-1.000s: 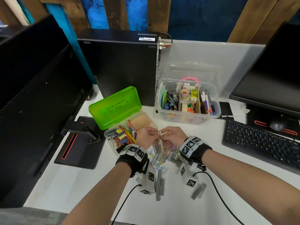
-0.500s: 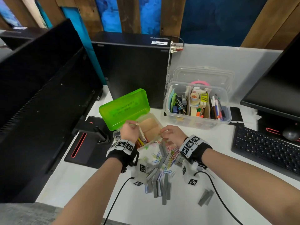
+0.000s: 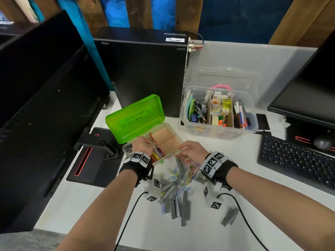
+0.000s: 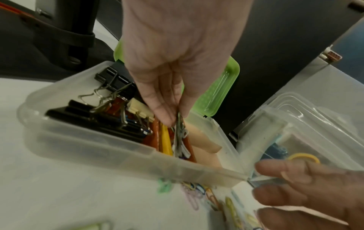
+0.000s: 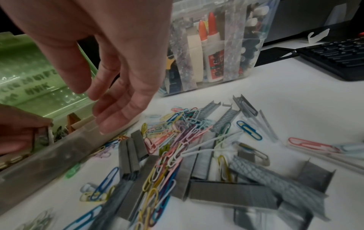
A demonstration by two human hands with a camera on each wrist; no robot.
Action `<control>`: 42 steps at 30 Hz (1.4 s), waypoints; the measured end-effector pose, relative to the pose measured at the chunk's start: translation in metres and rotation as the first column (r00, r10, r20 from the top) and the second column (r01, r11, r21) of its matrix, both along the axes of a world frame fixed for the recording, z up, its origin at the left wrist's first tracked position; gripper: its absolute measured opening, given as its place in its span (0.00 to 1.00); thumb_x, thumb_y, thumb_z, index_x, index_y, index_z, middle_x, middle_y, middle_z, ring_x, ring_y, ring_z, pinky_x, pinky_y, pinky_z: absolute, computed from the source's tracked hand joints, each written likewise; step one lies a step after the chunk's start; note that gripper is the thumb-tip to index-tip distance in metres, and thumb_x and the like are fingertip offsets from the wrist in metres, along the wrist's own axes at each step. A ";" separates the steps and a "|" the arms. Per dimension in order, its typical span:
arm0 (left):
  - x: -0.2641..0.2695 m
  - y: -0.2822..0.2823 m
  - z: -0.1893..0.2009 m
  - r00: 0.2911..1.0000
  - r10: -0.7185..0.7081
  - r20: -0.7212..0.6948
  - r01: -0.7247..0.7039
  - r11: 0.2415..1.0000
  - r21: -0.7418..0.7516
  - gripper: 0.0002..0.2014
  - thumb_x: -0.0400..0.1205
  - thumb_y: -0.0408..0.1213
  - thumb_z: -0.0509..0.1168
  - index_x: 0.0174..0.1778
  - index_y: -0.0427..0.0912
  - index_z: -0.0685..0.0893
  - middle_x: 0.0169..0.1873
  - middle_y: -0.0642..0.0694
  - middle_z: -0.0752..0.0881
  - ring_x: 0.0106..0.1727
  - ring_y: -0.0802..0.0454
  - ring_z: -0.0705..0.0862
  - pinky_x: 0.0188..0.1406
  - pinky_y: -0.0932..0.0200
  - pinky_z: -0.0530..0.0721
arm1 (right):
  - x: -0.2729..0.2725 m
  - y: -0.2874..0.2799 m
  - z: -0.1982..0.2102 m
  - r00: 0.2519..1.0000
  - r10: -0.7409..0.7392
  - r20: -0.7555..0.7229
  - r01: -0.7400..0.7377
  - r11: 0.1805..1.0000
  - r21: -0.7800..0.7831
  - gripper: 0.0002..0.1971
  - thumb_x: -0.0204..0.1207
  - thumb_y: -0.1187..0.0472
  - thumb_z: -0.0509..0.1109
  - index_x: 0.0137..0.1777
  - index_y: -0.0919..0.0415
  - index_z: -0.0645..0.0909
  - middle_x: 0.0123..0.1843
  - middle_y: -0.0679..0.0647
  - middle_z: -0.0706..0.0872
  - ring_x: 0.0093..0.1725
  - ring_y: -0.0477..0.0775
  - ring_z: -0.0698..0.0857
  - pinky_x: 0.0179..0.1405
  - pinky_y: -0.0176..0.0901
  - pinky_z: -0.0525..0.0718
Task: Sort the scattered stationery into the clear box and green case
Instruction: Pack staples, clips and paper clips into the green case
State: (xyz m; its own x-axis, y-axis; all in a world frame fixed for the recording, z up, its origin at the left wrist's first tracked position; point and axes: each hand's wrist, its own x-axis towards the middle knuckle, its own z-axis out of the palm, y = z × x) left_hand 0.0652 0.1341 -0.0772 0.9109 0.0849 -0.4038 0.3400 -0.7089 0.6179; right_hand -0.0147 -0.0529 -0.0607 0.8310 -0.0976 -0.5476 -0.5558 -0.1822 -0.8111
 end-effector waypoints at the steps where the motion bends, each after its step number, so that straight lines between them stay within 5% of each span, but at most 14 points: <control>1: -0.002 -0.001 0.001 1.000 0.005 -0.005 -0.005 1.000 0.018 0.04 0.78 0.37 0.70 0.43 0.41 0.88 0.46 0.39 0.90 0.47 0.42 0.89 0.52 0.48 0.88 | -0.002 -0.001 -0.001 1.000 0.002 -0.001 -0.002 1.000 -0.003 0.06 0.79 0.70 0.67 0.53 0.62 0.81 0.41 0.58 0.85 0.37 0.51 0.86 0.36 0.43 0.89; 4: -0.010 -0.003 0.011 0.994 -0.061 0.092 0.039 0.974 0.222 0.11 0.80 0.40 0.69 0.55 0.41 0.87 0.57 0.41 0.86 0.54 0.43 0.87 0.55 0.53 0.84 | -0.006 -0.001 0.000 1.000 -0.004 0.002 0.004 1.000 -0.002 0.05 0.79 0.70 0.67 0.51 0.62 0.81 0.40 0.58 0.84 0.37 0.53 0.85 0.35 0.42 0.89; 8: -0.030 -0.001 0.024 0.952 -0.229 0.201 0.166 0.943 0.290 0.14 0.83 0.41 0.64 0.65 0.43 0.80 0.66 0.39 0.73 0.54 0.39 0.84 0.51 0.47 0.81 | -0.011 -0.008 0.004 1.000 0.017 0.014 -0.016 0.999 -0.037 0.04 0.79 0.69 0.67 0.50 0.61 0.81 0.38 0.57 0.84 0.35 0.52 0.85 0.33 0.42 0.86; 12: -0.058 -0.010 0.024 0.767 -0.541 0.345 0.434 0.833 0.342 0.10 0.86 0.39 0.58 0.57 0.41 0.80 0.58 0.42 0.79 0.46 0.46 0.82 0.39 0.54 0.81 | -0.022 -0.028 0.004 0.987 0.141 0.072 -0.113 0.948 -0.299 0.07 0.78 0.68 0.66 0.50 0.58 0.83 0.36 0.49 0.83 0.37 0.51 0.84 0.40 0.46 0.85; 16: -0.093 -0.029 0.007 0.634 -0.747 0.199 0.639 0.651 0.409 0.16 0.87 0.41 0.53 0.69 0.41 0.74 0.65 0.42 0.77 0.57 0.46 0.82 0.53 0.54 0.83 | -0.036 -0.049 -0.007 0.973 0.193 0.128 -0.060 0.744 -0.666 0.12 0.76 0.68 0.63 0.55 0.58 0.83 0.51 0.55 0.79 0.51 0.57 0.79 0.53 0.46 0.79; 20: -0.102 -0.043 -0.011 0.585 -0.809 -0.054 0.728 0.494 0.475 0.29 0.88 0.51 0.50 0.82 0.40 0.57 0.80 0.40 0.60 0.81 0.41 0.59 0.75 0.45 0.69 | -0.050 -0.058 -0.017 0.917 0.398 -0.037 -0.277 0.566 -0.776 0.16 0.80 0.60 0.60 0.66 0.52 0.76 0.64 0.54 0.74 0.65 0.58 0.72 0.62 0.53 0.74; 25: -0.100 -0.045 -0.017 0.587 -0.793 -0.162 0.758 0.468 0.454 0.36 0.88 0.57 0.43 0.84 0.36 0.44 0.84 0.40 0.46 0.85 0.46 0.46 0.83 0.45 0.51 | -0.054 -0.041 -0.022 0.801 0.588 -0.112 -0.447 0.465 -0.764 0.21 0.83 0.59 0.58 0.76 0.51 0.68 0.78 0.49 0.65 0.77 0.56 0.64 0.70 0.53 0.69; 28: -0.098 -0.044 -0.016 0.579 -0.794 -0.185 0.774 0.466 0.428 0.36 0.88 0.56 0.42 0.84 0.36 0.43 0.84 0.39 0.44 0.85 0.46 0.44 0.83 0.46 0.48 | -0.046 -0.028 -0.027 0.806 0.591 -0.041 -0.406 0.501 -0.764 0.22 0.82 0.64 0.57 0.75 0.53 0.70 0.78 0.50 0.67 0.79 0.56 0.62 0.73 0.53 0.68; 35: -0.102 -0.041 -0.007 0.506 -0.859 -0.075 0.830 0.462 0.312 0.30 0.89 0.51 0.47 0.84 0.40 0.51 0.83 0.42 0.57 0.82 0.47 0.58 0.81 0.51 0.59 | -0.020 -0.016 -0.020 0.835 0.550 0.016 -0.344 0.545 -0.764 0.22 0.80 0.66 0.56 0.73 0.54 0.72 0.72 0.53 0.71 0.69 0.57 0.71 0.65 0.56 0.73; 39: -0.098 -0.039 -0.007 0.545 -0.836 -0.064 0.782 0.480 0.397 0.30 0.89 0.50 0.47 0.85 0.42 0.49 0.84 0.42 0.52 0.84 0.45 0.52 0.83 0.50 0.53 | -0.008 -0.010 -0.019 0.837 0.546 0.026 -0.336 0.551 -0.764 0.26 0.79 0.68 0.58 0.75 0.48 0.70 0.65 0.56 0.71 0.64 0.58 0.71 0.61 0.55 0.75; 42: -0.094 -0.039 -0.008 0.548 -0.829 -0.113 0.781 0.458 0.425 0.32 0.89 0.52 0.46 0.85 0.39 0.46 0.84 0.39 0.48 0.85 0.45 0.46 0.84 0.51 0.46 | 0.004 -0.009 -0.015 0.793 0.605 -0.072 -0.411 0.444 -0.796 0.29 0.77 0.69 0.59 0.76 0.45 0.68 0.63 0.56 0.71 0.63 0.59 0.71 0.57 0.53 0.75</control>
State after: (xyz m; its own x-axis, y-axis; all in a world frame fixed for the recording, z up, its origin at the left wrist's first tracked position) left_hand -0.0287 0.0953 -0.0855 0.6869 -0.5864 -0.4293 -0.5529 -0.8050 0.2149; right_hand -0.0105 -0.0623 -0.0753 0.9453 0.0981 -0.3111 -0.0005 -0.9533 -0.3021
